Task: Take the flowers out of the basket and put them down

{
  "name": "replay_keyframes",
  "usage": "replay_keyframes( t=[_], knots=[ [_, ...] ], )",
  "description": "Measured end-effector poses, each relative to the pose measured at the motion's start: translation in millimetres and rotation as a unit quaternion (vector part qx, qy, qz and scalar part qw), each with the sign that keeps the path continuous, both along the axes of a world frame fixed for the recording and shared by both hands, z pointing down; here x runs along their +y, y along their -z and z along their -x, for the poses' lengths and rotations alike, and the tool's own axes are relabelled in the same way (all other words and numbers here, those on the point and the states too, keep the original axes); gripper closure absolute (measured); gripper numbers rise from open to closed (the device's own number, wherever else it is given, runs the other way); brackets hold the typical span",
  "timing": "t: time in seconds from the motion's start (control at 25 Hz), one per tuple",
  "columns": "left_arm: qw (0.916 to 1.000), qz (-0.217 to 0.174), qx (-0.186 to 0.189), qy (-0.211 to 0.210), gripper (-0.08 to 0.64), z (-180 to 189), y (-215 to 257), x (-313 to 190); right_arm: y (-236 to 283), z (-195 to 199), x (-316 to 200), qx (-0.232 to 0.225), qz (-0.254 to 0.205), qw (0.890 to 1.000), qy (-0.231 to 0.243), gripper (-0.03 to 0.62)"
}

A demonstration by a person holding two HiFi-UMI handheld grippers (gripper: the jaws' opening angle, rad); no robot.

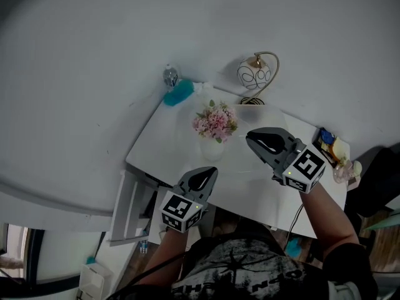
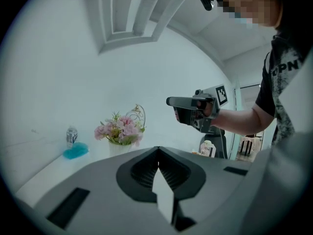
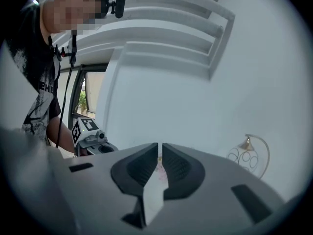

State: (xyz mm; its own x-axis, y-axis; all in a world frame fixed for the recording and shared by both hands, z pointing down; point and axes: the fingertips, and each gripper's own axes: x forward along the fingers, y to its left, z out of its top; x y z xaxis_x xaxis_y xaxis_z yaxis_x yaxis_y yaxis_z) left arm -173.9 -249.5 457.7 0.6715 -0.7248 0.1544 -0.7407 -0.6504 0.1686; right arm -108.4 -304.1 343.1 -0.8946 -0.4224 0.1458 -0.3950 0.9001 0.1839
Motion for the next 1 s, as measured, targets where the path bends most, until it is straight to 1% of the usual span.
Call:
replay_keyframes(
  t=[0.16, 0.2, 0.28, 0.32, 0.4, 0.48, 0.64, 1.0],
  knots=[
    [0.9999, 0.003, 0.012, 0.002, 0.545, 1.0, 3.2, -1.4, -10.1, 5.6, -13.8, 0.050, -0.019, 0.998, 0.019, 0.568],
    [0.9999, 0.004, 0.012, 0.006, 0.545, 2.7, 2.7, -2.1, -16.3, 6.1, -17.2, 0.060, -0.019, 0.998, 0.023, 0.553],
    [0.9998, 0.007, 0.018, 0.011, 0.545, 5.0, 1.1, -4.1, -31.4, 6.0, -23.9, 0.080, -0.011, 0.996, 0.029, 0.487],
    [0.9996, 0.010, 0.023, 0.012, 0.545, 5.1, 0.6, -5.4, -40.8, 4.9, -27.8, 0.089, -0.003, 0.996, 0.030, 0.460],
    [0.9994, 0.013, 0.029, 0.015, 0.545, 4.7, -0.2, -7.9, -61.4, 1.4, -37.2, 0.101, 0.020, 0.994, 0.030, 0.431],
    [0.9993, 0.015, 0.029, 0.020, 0.545, 5.0, -1.0, -9.8, -76.4, 0.3, -46.5, 0.106, 0.041, 0.993, 0.030, 0.408],
    [0.9988, 0.020, 0.033, 0.029, 0.545, 5.0, -5.4, -13.7, -97.0, 2.4, -64.9, 0.096, 0.079, 0.992, 0.025, 0.361],
    [0.9976, 0.030, 0.040, 0.048, 0.545, 7.9, -12.1, -14.5, -155.1, 14.7, -90.7, 0.100, 0.143, 0.984, 0.025, 0.323]
  ],
)
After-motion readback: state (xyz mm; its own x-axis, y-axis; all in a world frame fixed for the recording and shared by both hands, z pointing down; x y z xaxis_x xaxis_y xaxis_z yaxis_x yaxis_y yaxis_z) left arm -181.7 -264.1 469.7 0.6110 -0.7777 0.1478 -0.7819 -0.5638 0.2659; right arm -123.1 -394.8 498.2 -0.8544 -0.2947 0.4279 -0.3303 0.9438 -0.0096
